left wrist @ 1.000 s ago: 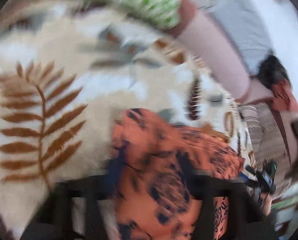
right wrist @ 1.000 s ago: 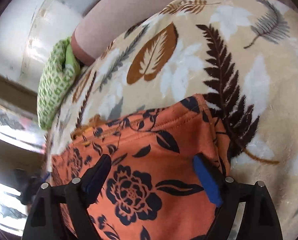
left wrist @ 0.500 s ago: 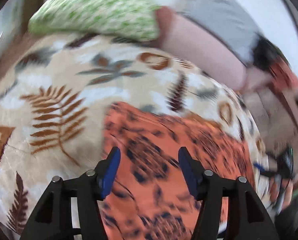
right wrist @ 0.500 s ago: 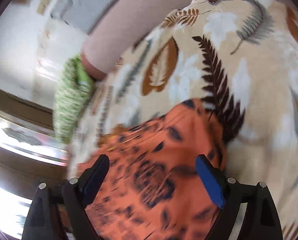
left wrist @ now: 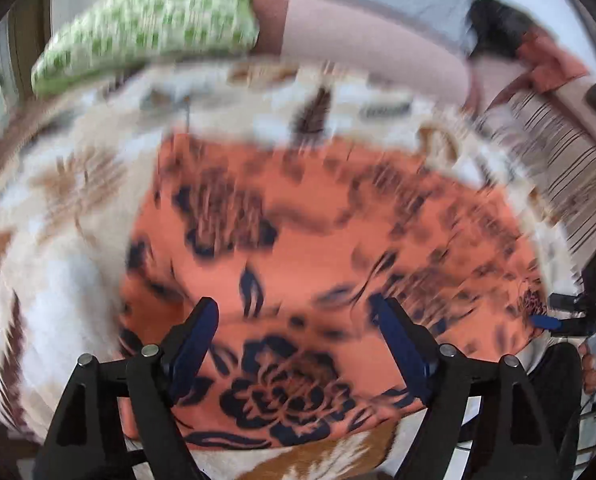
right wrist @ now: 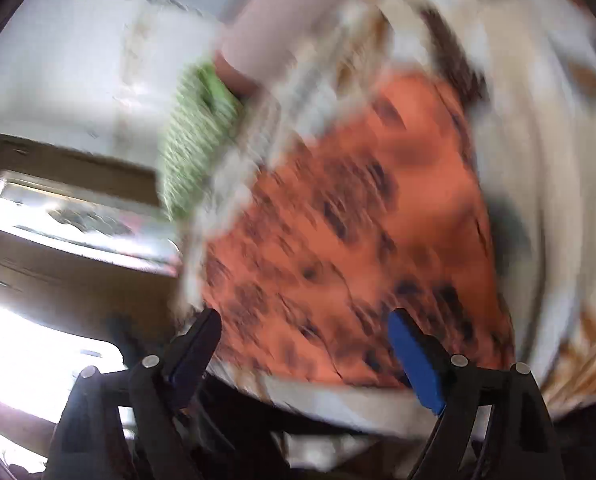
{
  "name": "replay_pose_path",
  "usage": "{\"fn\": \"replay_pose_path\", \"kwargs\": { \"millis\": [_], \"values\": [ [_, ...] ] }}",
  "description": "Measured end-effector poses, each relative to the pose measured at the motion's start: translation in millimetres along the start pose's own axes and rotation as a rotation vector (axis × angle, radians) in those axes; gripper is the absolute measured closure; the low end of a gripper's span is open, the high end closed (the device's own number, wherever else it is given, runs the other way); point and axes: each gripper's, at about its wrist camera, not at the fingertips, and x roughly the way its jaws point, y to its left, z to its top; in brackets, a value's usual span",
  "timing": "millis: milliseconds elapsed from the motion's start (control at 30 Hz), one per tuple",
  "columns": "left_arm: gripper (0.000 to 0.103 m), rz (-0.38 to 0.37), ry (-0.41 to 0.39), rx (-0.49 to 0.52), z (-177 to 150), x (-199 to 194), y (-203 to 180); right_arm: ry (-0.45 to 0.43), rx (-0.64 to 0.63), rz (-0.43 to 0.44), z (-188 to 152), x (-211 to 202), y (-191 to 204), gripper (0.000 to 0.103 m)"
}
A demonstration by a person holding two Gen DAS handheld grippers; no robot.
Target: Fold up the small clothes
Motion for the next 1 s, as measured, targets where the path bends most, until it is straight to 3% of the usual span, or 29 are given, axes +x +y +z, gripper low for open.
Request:
{"fn": "replay_pose_path", "kwargs": {
  "millis": [33, 67, 133, 233, 333, 400, 500, 567, 633, 700, 733, 833, 900, 933, 967, 1000],
  "values": [
    [0.021, 0.025, 0.042, -0.001, -3, 9, 2, -0.055, 0.058, 0.039, -4, -6, -12, 0.028],
    [0.022, 0.042, 0.029, 0.015, -5, 8, 0, -0.091, 0.090, 0.074, -8, -20, -13, 0.028],
    [0.021, 0.042, -0.027, 0.021, -4, -7, -6, -0.165, 0.039, 0.028, -15, -47, -1, 0.025],
    [0.021, 0.006, -0.074, 0.026, 1, -18, -17, -0.188, 0.111, 0.057, -24, -69, -9, 0.019],
    [0.021, -0.016, -0.062, 0.006, 4, -9, -21, -0.128, 0.292, 0.167, -42, -60, -33, 0.019],
    [0.021, -0.037, -0.053, -0.012, 4, -5, -24, -0.114, 0.328, 0.171, -51, -47, -34, 0.019],
    [0.021, -0.058, -0.071, -0.007, 1, -13, -30, -0.192, 0.369, 0.218, -50, -37, -39, 0.019],
    [0.021, -0.064, -0.091, -0.003, 3, -18, -34, -0.263, 0.449, 0.173, -48, -37, -53, 0.019],
    [0.021, -0.066, -0.105, -0.007, 1, -23, -35, -0.294, 0.448, 0.187, -47, -37, -55, 0.020],
    [0.021, -0.059, -0.107, -0.013, 1, -21, -35, -0.313, 0.383, 0.121, -46, -39, -50, 0.052],
    [0.021, -0.053, -0.095, -0.014, 1, -17, -36, -0.295, 0.368, 0.104, -47, -36, -50, 0.093],
    [0.021, -0.035, -0.082, 0.008, 1, -9, -39, -0.349, 0.281, 0.032, -55, -48, -28, 0.093],
    [0.021, 0.018, -0.058, 0.053, 0, 3, -44, -0.339, 0.281, -0.033, -56, -50, -29, 0.088],
    [0.021, 0.044, -0.019, 0.071, -1, 13, -45, -0.306, 0.286, -0.082, -56, -45, -30, 0.079],
    [0.021, 0.060, 0.014, 0.081, -2, 20, -45, -0.258, 0.308, -0.084, -56, -42, -36, 0.063],
    [0.021, 0.061, 0.006, 0.083, -3, 18, -45, -0.255, 0.302, -0.064, -56, -46, -36, 0.057]
  ]
}}
